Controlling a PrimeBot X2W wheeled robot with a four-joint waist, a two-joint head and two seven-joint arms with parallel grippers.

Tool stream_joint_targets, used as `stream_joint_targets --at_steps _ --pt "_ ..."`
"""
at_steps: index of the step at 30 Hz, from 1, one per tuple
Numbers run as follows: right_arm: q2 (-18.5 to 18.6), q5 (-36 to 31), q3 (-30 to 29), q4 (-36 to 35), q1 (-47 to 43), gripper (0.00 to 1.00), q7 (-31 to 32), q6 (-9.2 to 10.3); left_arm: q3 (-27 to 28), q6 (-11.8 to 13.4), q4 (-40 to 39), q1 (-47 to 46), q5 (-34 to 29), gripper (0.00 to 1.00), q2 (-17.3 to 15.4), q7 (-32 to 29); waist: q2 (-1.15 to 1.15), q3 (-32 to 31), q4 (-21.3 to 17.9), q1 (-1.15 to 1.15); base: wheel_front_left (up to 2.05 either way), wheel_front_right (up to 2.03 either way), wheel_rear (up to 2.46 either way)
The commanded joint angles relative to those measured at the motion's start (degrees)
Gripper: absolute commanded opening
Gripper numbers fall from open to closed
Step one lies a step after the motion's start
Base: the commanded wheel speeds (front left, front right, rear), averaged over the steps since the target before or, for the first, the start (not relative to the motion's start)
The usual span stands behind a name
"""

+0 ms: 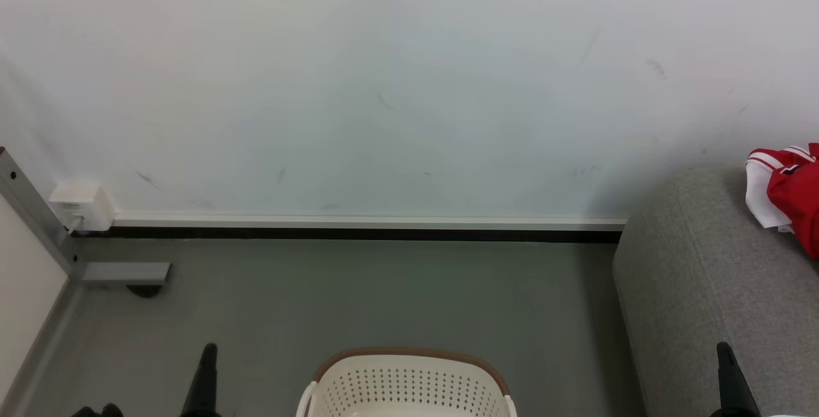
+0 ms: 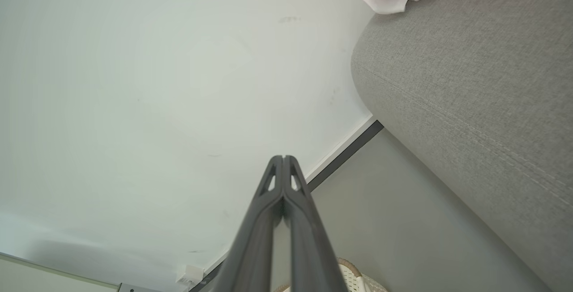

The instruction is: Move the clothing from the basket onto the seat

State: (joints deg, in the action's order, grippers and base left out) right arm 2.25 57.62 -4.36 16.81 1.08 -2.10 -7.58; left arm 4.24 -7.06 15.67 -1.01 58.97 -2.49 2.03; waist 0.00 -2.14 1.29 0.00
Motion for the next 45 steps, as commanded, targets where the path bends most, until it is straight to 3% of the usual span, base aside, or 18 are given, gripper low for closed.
stream_joint_targets --at_steps 1,45 --pt "0.68 2.01 -0.36 -0.71 1.42 0.00 0.46 0.07 0.37 -0.29 -0.77 -1.30 1.99 0.00 -0.35 -0.38 0.00 0.05 -0.03 0.00 0.00 0.00 0.00" --pt "0.83 25.34 -1.82 -2.00 4.81 0.00 6.48 0.12 1.95 -0.48 -1.22 -4.66 24.41 0.00 -0.52 -6.41 0.00 1.40 -0.85 0.00 0.00 0.00 0.00"
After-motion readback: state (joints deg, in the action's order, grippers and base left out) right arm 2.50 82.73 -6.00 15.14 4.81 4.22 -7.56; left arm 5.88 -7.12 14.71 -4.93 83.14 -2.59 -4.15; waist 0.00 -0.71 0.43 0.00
